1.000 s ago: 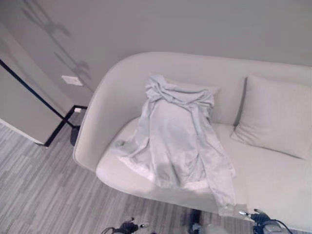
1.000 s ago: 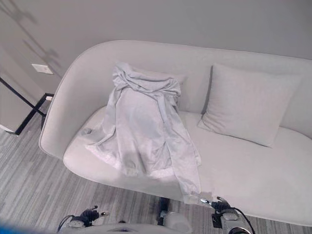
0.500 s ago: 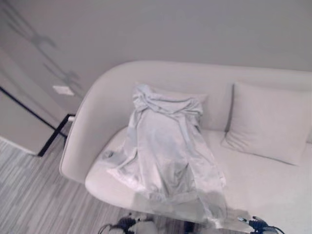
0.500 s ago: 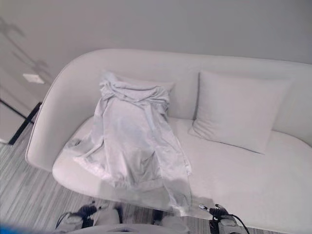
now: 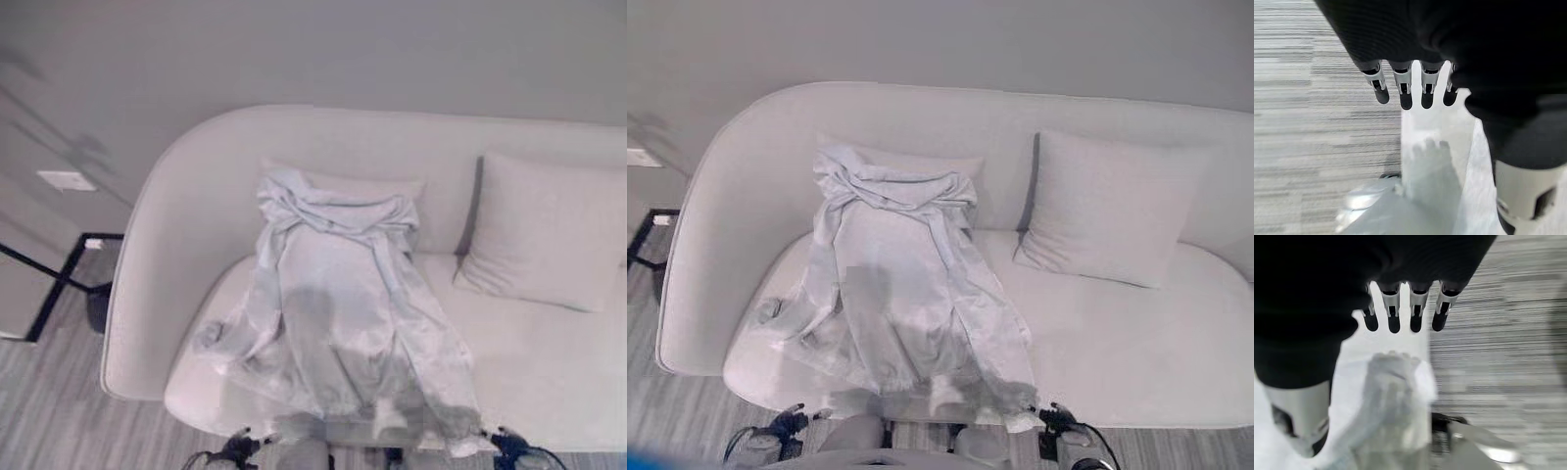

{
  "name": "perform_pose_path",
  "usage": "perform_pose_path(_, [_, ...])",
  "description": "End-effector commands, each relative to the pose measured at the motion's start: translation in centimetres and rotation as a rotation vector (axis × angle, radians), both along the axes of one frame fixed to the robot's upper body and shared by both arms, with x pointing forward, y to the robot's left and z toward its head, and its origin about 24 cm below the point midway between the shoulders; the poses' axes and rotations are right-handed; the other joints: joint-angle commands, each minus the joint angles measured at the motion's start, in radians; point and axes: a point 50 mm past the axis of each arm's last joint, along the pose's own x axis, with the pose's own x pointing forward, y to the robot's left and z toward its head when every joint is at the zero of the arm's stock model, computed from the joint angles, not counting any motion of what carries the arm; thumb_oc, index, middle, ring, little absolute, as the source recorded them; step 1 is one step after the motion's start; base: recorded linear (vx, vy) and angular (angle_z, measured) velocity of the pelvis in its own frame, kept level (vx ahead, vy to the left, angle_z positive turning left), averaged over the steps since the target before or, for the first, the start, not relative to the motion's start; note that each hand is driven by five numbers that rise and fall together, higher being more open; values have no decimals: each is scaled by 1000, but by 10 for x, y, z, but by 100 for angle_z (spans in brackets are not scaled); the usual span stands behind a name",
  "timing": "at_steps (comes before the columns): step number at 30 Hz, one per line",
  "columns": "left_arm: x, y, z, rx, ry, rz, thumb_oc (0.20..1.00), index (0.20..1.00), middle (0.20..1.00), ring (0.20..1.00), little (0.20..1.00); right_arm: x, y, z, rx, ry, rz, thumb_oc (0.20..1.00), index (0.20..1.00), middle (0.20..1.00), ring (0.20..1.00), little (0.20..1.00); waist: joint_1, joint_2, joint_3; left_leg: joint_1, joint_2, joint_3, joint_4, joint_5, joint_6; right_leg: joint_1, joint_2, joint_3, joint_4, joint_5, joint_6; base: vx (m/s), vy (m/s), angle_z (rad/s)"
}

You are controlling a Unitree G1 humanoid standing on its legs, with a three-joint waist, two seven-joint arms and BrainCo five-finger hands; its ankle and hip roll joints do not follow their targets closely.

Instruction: Hang the clothes on the sofa on the clothes rack.

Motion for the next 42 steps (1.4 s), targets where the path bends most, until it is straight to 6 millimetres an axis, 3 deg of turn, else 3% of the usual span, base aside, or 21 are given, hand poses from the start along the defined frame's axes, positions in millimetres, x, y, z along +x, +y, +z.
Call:
perform_pose_path(1, [-7, 6, -1, 26, 22, 4, 1000, 1000, 1000, 1000, 1000, 11, -11, 8, -47, -34, 36, 1000, 1000, 1000, 1000, 1000, 13, 39, -56, -47, 24, 31, 21, -13, -34, -15, -84, 10, 38, -26, 141, 21, 136, -29])
perform_pose_path(5, [-9, 9, 0, 35, 26, 8, 1000, 1000, 1000, 1000, 1000, 12, -11, 8, -45, -40, 32, 1000, 1000, 1000, 1000, 1000, 14, 41, -49, -29, 6, 37, 23, -35, -11, -60, -100, 16, 140, -26, 143, 23, 178, -22])
perform_pose_path(8, [-11, 12, 0, 40, 30, 17, 1000, 1000, 1000, 1000, 1000, 15, -10, 9, -45, -53, 40, 1000, 1000, 1000, 1000, 1000, 17, 48, -29, 7, 5, 44, 25, -58, 3, -100, -111, -24, 239, -23, 132, 7, 108, -18])
perform_pose_path(11, [-11, 12, 0, 42, 29, 17, 1000, 1000, 1000, 1000, 1000, 15, -8, 8, -44, -53, 45, 1000, 1000, 1000, 1000, 1000, 21, 48, -24, 20, 8, 52, 27, -68, 0, -105, -115, -62, 247, -19, 131, 22, -1, -20])
perform_pose_path(15, [0, 13, 4, 55, 0, -6, 1000, 1000, 1000, 1000, 1000, 20, -10, 11, -50, -72, 40, 1000, 1000, 1000, 1000, 1000, 8, 37, -13, 39, -4, 57, 19, -75, -5, -189, -74, -86, 131, 37, 131, 42, -85, -21])
perform_pose_path(18, [3, 8, 3, 55, 1, -37, 1000, 1000, 1000, 1000, 1000, 12, -11, 8, -48, -52, 30, 1000, 1000, 1000, 1000, 1000, -11, 31, -5, 48, -14, 39, 19, -77, -13, -143, -56, -42, 24, 49, 141, 91, -125, -3])
perform_pose_path(24, [22, -6, 7, 22, -81, -59, 1000, 1000, 1000, 1000, 1000, 22, -21, 17, -75, -113, 15, 1000, 1000, 1000, 1000, 1000, -28, 51, -25, 42, 28, 24, 19, -65, -52, -117, -33, -76, 11, 41, 128, 62, -159, 44])
perform_pose_path(28, [27, -7, 10, 17, -112, -56, 1000, 1000, 1000, 1000, 1000, 30, -24, 22, -89, -158, 13, 1000, 1000, 1000, 1000, 1000, -28, 55, -28, 48, 37, 23, 19, -64, -58, -101, -27, -85, 11, 29, 124, 49, -65, 17])
perform_pose_path(34, [48, 3, 28, 41, -258, -26, 1000, 1000, 1000, 1000, 1000, 65, -30, 50, -152, -350, 78, 1000, 1000, 1000, 1000, 1000, -25, 58, -37, 69, 47, 24, 19, -74, -67, -64, -27, -97, 11, 9, 128, 70, -11, 3])
perform_pose_path(37, [66, 14, 49, 76, -386, -22, 1000, 1000, 1000, 1000, 1000, 93, -33, 80, -200, -511, 139, 1000, 1000, 1000, 1000, 1000, -21, 58, -35, 76, 50, 23, 19, -81, -67, -58, -31, -98, 11, 5, 132, 26, 18, 1])
perform_pose_path(41, [82, 25, 70, 115, -500, -15, 1000, 1000, 1000, 1000, 1000, 113, -35, 103, -235, -623, 182, 1000, 1000, 1000, 1000, 1000, -16, 59, -28, 74, 51, 25, 19, -81, -66, -61, -34, -99, 11, 7, 136, -11, 18, 4])
perform_pose_path(42, [97, 35, 92, 163, -596, -26, 1000, 1000, 1000, 1000, 1000, 131, -32, 124, -251, -717, 219, 1000, 1000, 1000, 1000, 1000, -11, 60, -19, 68, 50, 25, 19, -80, -66, -67, -36, -98, 11, 10, 139, -95, 36, 3])
